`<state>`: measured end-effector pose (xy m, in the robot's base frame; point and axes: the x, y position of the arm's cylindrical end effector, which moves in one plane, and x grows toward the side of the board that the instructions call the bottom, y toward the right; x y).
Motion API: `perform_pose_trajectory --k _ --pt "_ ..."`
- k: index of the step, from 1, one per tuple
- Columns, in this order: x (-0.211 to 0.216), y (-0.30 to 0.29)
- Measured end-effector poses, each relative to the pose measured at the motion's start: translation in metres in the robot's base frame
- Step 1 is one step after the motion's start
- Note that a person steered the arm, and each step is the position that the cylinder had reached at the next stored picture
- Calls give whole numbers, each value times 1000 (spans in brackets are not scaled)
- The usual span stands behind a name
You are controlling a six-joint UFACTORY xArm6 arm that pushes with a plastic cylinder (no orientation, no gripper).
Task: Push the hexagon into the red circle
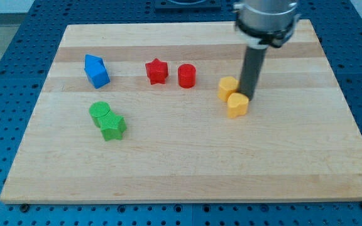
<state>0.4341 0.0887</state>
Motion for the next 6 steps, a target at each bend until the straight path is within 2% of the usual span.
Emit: perform_pose_trajectory --k 1,3,5,6 --pt "0 -23" --pt "-18 35" --pt "-35 -34" --pt "-35 -50"
